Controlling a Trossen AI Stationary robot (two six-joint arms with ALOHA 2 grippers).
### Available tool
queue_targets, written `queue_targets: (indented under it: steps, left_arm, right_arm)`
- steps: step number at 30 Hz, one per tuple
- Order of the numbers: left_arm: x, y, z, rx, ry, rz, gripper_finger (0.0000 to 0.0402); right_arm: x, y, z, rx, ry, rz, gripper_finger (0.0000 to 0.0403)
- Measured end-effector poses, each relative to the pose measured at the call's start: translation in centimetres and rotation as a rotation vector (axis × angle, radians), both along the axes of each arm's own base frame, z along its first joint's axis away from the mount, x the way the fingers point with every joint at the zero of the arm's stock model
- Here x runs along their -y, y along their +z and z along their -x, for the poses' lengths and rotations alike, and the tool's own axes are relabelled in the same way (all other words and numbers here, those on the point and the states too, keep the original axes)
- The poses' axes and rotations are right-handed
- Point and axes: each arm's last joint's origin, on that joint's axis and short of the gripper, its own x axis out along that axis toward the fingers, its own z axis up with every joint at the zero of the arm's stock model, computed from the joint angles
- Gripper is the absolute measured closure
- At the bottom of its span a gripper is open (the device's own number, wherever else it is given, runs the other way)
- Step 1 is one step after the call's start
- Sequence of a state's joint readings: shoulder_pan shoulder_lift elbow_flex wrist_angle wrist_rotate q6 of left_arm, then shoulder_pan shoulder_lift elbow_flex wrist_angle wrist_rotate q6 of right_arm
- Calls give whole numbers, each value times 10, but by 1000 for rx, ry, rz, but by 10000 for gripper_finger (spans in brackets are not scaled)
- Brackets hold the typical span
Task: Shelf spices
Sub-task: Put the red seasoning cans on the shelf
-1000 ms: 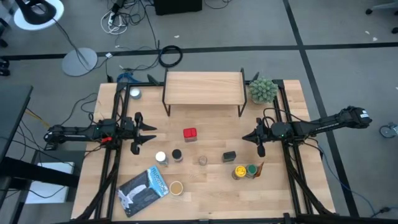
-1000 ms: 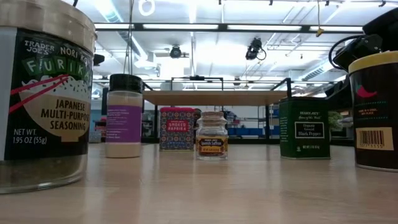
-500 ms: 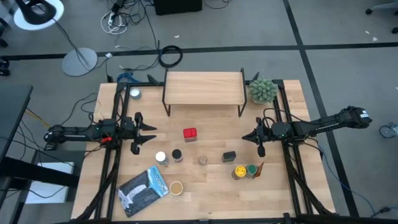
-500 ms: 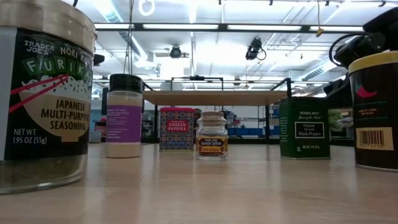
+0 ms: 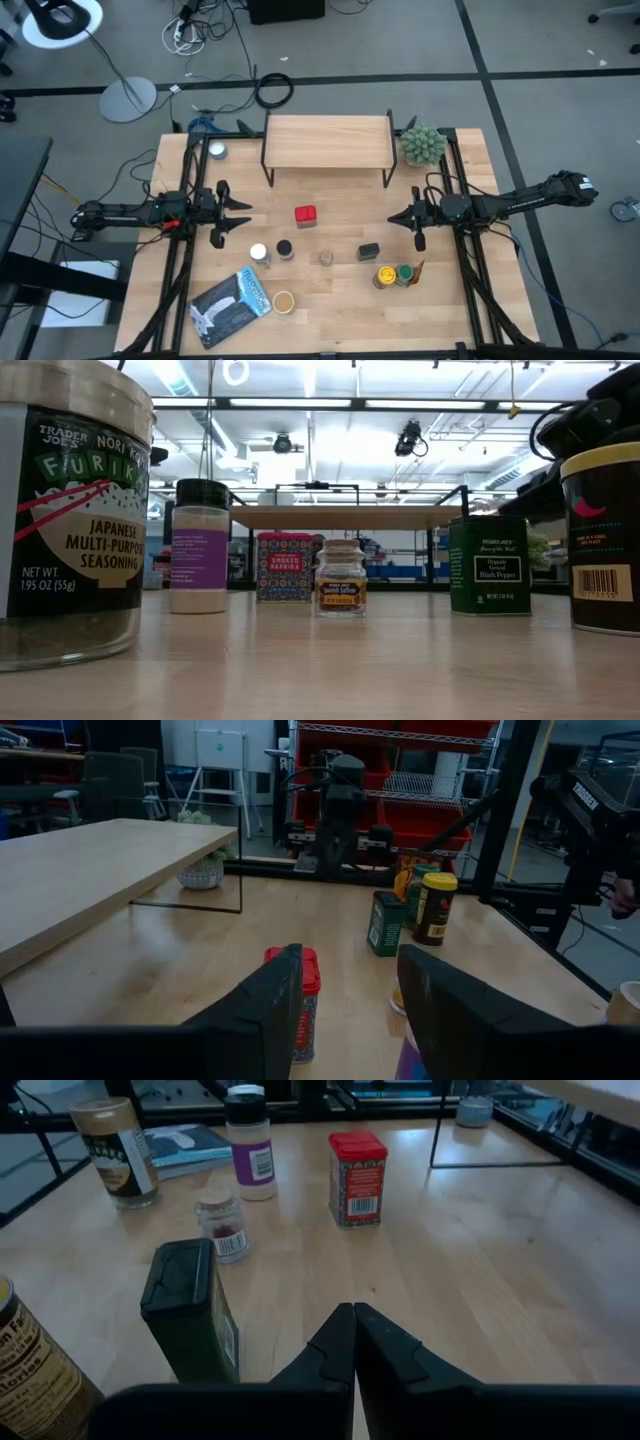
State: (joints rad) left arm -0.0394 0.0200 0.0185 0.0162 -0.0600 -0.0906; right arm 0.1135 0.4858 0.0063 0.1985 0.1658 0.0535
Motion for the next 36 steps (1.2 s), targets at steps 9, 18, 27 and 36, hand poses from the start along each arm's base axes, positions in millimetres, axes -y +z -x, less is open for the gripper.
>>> queue_targets:
  steps: [9,18,27,36]
  left_arm:
    - [0,0,0,0,0,0,232]
    - [0,0,0,0,0,0,232]
    - [0,0,0,0,0,0,232]
    - [0,0,0,0,0,0,232]
  right_arm:
    - [0,0,0,8,-21,-71,396]
    - [3,0,0,13,-116,-43,400]
    - [3,7,-2,18,-147,-96,401]
    - [5,12,-8,-2,-205,-50,401]
